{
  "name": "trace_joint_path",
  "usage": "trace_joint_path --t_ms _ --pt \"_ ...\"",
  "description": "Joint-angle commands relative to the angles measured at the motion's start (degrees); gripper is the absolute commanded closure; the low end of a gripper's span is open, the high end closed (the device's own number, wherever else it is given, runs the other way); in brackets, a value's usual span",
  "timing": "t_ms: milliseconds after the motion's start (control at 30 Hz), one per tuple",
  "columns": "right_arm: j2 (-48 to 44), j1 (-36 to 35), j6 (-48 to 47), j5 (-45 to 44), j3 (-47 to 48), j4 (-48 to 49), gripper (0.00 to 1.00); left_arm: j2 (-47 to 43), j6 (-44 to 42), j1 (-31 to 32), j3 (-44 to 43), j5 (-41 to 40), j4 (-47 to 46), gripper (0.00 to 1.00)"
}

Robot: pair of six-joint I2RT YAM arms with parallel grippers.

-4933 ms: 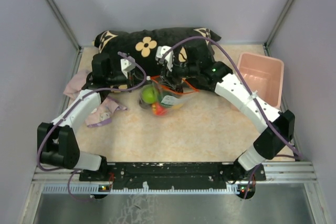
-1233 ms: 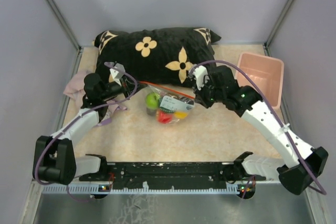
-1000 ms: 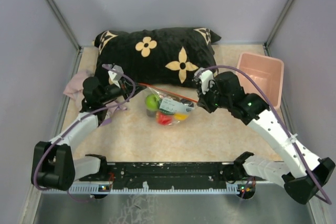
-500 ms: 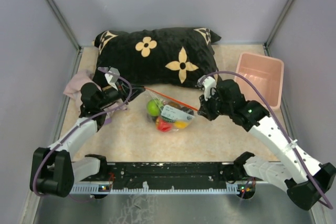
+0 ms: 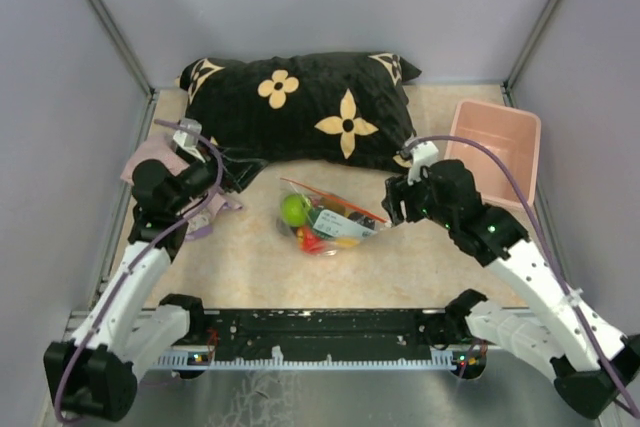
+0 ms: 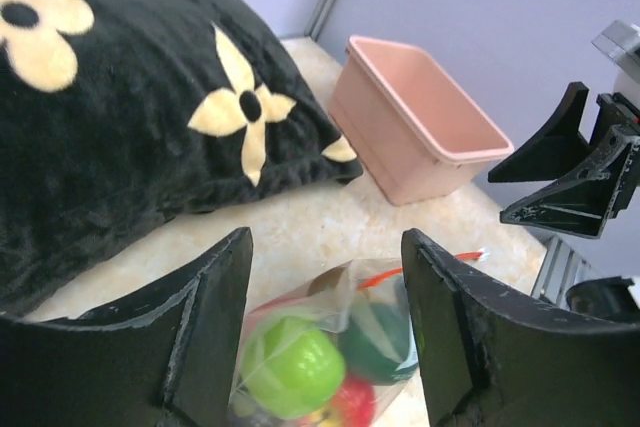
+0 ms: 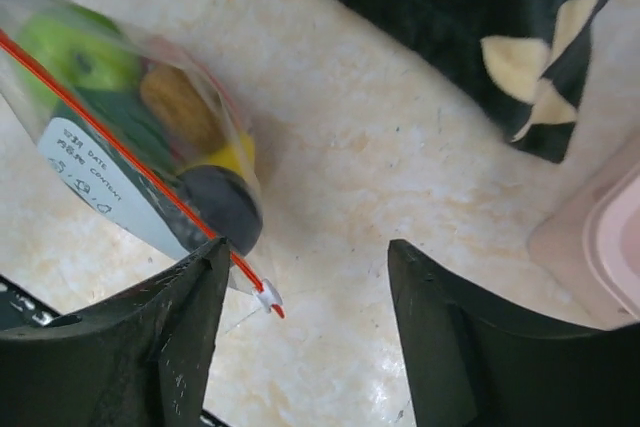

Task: Place the food in the zip-top bag and seal the zipper
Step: Reset both arms

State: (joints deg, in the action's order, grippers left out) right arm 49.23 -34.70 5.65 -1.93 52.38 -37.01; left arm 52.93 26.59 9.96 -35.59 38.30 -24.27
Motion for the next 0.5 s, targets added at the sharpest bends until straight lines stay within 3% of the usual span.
trace_joint_path --t_ms 0,67,233,333,467 --pt "-7.21 0.25 1.56 -6.73 -0.20 5.17 0.32 -9.04 -1.38 -0.28 -4.06 -5.76 16.15 0.30" --pt "-9.87 0.24 2.33 -9.00 -0.68 5.44 0.27 -12.86 -4.24 -0.29 -5.64 -8.43 22.31 0.25" --pt "-18.32 0.24 4.37 -16.31 -2.62 5.72 0.25 -22.26 -11.11 -0.26 -9.60 -17.90 35.25 0.14" --pt "-23.95 0.24 5.07 -22.88 -3.43 4.89 0.25 -28.33 -14.51 -0.29 -11.11 -25.72 40.72 0.00" --pt "-32.66 0.24 4.96 -30.45 -4.73 4.35 0.25 -37.76 -15.70 -0.29 -9.12 -35.99 42.60 0.00"
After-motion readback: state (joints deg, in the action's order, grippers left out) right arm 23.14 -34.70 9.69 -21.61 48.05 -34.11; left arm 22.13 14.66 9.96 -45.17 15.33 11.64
